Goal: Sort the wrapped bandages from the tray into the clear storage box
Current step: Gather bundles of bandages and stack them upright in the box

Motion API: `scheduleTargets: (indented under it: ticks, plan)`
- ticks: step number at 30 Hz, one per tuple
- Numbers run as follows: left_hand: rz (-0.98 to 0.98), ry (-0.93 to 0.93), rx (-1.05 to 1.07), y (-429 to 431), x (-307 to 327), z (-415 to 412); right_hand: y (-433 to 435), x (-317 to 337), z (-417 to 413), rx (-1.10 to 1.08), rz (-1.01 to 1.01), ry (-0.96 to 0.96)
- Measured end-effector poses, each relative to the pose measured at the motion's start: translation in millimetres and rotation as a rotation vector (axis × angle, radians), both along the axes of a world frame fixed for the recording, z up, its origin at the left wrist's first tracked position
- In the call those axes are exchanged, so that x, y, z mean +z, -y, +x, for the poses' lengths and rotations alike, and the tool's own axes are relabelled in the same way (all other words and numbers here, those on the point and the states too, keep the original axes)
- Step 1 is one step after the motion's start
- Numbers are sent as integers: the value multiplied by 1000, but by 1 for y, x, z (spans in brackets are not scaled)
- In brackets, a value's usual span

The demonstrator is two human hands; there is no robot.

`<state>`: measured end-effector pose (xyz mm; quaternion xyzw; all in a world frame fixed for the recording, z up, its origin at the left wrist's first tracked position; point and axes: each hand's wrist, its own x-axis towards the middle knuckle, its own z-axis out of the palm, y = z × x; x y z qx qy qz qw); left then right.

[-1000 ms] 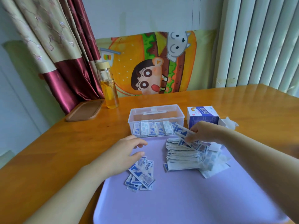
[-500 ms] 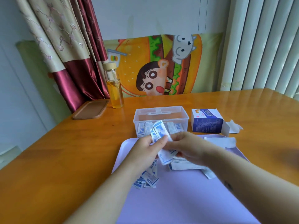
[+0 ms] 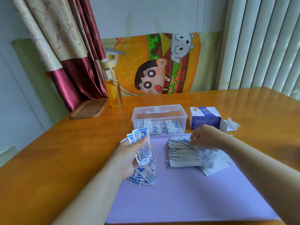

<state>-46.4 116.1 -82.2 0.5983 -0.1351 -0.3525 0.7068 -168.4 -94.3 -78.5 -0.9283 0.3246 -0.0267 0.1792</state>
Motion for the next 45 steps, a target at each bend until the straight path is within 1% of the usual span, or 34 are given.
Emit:
scheduleTargets:
  ticks: [2,8,11,14,16,17,19,21,23,24,28,29,32,34,37,40,42,45]
  plan:
    - [11,-21,15,-4,-1,5,4,-4,0,6,1,-108]
    - [-43,-191,45,-18,-1,16,9,-9,3,-5,43,-49]
    - [-33,-219,55,-20,-4,17,12,-10,5,-11,52,11]
    - [-31,-226,4,-20,-6,18,8,-1,5,3,27,131]
    - [-36,-233,-30,-19,-6,18,-4,13,5,96,27,219]
    - [-44,-252,-39,-19,-5,18,-15,20,5,186,39,232]
    - [-60,-288,-50,-19,-4,18,-42,33,7,410,66,170]
    - [-59,-297,-36,-20,-3,21,-70,34,16,591,105,49]
    - [-37,-279,-6,-24,-2,25,-92,26,28,686,125,-59]
    - [-25,-266,7,-27,-2,27,-99,21,35,715,104,-91]
    - [-5,-224,35,-41,-1,36,-108,14,59,767,-96,-134]
    - [-2,-217,43,-44,1,37,-109,15,62,792,-165,-181]
    - [10,-193,60,-48,3,39,-117,16,70,912,-444,-409]
    - [17,-179,62,-48,5,39,-123,19,74,981,-582,-491]
    - [22,-163,58,-46,8,38,-128,25,84,1036,-699,-556]
    - [24,-156,38,-45,10,37,-131,29,91,1017,-738,-630]
    - [28,-161,28,-45,9,37,-127,29,92,972,-700,-687]
    - [41,-166,27,-46,7,39,-120,30,92,892,-553,-720]
